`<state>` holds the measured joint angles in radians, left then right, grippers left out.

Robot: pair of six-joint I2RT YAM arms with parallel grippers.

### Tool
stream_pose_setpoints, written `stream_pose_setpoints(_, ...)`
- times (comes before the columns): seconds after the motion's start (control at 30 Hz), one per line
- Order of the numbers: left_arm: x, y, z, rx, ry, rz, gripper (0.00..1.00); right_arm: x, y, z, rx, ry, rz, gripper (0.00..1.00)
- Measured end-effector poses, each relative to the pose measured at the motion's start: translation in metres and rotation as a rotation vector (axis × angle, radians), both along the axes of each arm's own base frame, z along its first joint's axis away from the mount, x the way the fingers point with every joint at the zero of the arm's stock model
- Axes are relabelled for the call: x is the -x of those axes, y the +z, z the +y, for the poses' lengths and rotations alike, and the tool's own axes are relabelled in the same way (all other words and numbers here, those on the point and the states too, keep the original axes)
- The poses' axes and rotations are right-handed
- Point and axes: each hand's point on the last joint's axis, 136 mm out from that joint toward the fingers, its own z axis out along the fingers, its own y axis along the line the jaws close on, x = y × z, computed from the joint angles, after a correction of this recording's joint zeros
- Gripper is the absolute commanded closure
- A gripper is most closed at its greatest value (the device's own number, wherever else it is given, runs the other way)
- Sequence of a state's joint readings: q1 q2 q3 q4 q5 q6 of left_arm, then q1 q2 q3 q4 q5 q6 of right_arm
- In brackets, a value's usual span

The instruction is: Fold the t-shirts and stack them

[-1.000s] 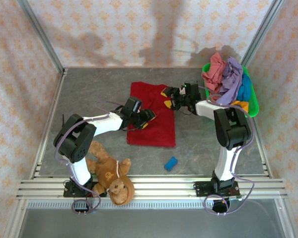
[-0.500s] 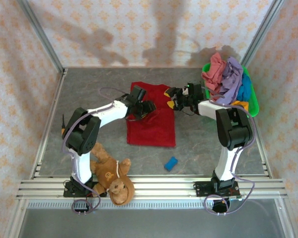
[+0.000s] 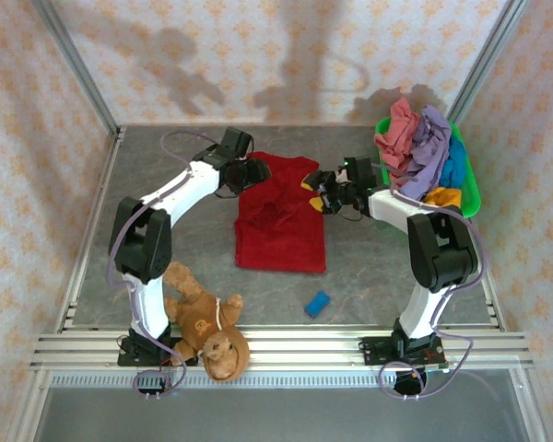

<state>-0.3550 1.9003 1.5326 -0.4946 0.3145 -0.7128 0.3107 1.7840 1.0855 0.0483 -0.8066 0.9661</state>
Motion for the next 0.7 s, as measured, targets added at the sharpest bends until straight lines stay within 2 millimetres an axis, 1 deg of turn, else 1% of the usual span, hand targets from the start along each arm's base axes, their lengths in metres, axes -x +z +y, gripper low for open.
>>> stream_pose_setpoints(0.07, 0.023, 0.003, 0.002, 0.03, -0.01, 0.02, 0.37, 0.013, -0.003, 0.016, 0.009, 0.043, 0.011, 0.38)
stream_pose_setpoints(0.13, 0.044, -0.001, 0.003, 0.065, -0.01, 0.044, 0.37, 0.022, -0.006, 0.026, 0.011, 0.069, 0.021, 0.38)
stream_pose_setpoints(0.17, 0.057, -0.006, 0.004, 0.084, -0.007, 0.062, 0.38, 0.024, -0.009, 0.027, 0.013, 0.074, 0.026, 0.38)
stream_pose_setpoints(0.27, 0.085, -0.029, 0.007, 0.109, 0.006, 0.13, 0.42, 0.024, -0.012, 0.024, 0.017, 0.063, 0.037, 0.38)
stream_pose_setpoints(0.33, 0.096, -0.041, 0.007, 0.108, 0.007, 0.17, 0.47, 0.023, -0.012, 0.022, 0.018, 0.059, 0.036, 0.38)
stream_pose_setpoints(0.4, 0.101, -0.047, 0.004, 0.103, -0.002, 0.186, 0.49, 0.022, -0.012, 0.021, 0.021, 0.054, 0.037, 0.38)
stream_pose_setpoints(0.5, 0.104, -0.047, -0.005, 0.089, -0.036, 0.184, 0.52, 0.021, -0.012, 0.02, 0.022, 0.051, 0.036, 0.38)
stream_pose_setpoints(0.6, 0.102, -0.049, -0.01, 0.057, -0.061, 0.177, 0.57, 0.02, -0.012, 0.018, 0.022, 0.044, 0.036, 0.38)
stream_pose_setpoints(0.7, 0.099, -0.056, -0.008, 0.027, -0.066, 0.185, 0.61, 0.017, -0.012, 0.013, 0.022, 0.033, 0.036, 0.38)
